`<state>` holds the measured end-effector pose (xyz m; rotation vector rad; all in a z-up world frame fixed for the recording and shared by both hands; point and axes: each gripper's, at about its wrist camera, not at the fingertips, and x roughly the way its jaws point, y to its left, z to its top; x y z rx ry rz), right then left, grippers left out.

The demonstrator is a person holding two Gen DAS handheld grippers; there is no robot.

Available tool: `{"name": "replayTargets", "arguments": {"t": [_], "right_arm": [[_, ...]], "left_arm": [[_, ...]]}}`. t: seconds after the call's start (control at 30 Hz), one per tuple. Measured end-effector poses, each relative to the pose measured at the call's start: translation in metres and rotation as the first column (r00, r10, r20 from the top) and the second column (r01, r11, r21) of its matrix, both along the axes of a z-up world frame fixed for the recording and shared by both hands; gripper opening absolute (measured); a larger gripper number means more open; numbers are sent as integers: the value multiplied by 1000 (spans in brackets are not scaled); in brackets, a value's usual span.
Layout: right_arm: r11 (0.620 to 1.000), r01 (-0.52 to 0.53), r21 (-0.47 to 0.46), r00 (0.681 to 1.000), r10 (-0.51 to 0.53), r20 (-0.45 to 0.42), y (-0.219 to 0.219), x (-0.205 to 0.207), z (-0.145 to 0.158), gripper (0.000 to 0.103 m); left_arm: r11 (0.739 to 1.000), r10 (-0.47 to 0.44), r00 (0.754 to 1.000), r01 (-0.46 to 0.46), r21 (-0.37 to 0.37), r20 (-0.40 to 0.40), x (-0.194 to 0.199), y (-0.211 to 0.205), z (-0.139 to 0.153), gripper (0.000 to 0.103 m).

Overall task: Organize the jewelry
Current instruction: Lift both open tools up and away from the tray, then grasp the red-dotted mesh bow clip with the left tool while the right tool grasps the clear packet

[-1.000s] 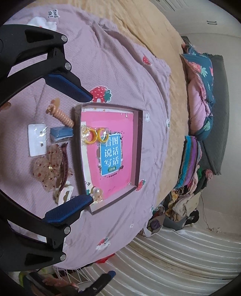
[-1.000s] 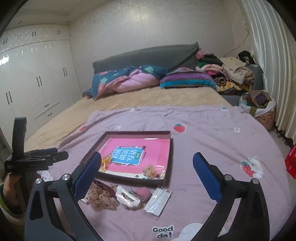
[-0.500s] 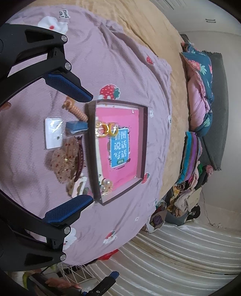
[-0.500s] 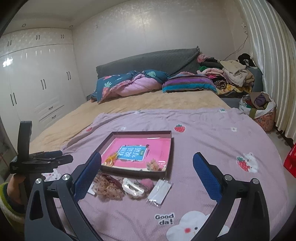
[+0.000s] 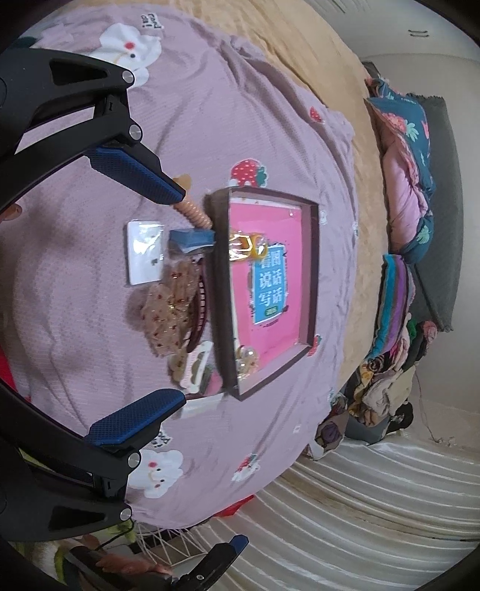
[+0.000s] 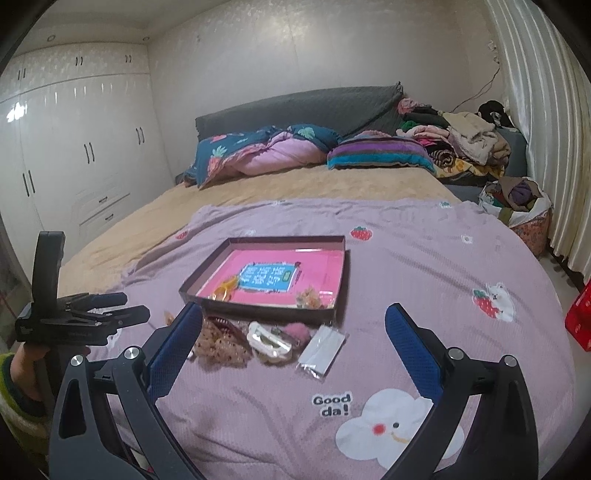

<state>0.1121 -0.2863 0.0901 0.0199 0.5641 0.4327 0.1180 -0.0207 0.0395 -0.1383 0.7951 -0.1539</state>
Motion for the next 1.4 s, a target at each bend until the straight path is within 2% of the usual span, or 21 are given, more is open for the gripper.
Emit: {"name": "replayTargets", "arguments": {"t": [0.5,0.87,1.1,1.4], "right_arm": [[997,-42,-72,996,36,-84,17,-8,-39,99],[988,-101,-119,982,80,-170,36,-2,-81,99],[984,-99,-146,976,68,-206,38,10,-103,99],[989,-56,-139,973,23,-230,26,26,-117,99]], "left_arm": [[1000,-4,998,5,16,-67,-11,6,-32,93],[1000,-11,990,12,8,-139,-8,9,-66,93],[998,-60,985,58,-15,-160,-1,-2,-78,93],[996,-87,982,81,-45,-170,24,-14,-84,74]]}}
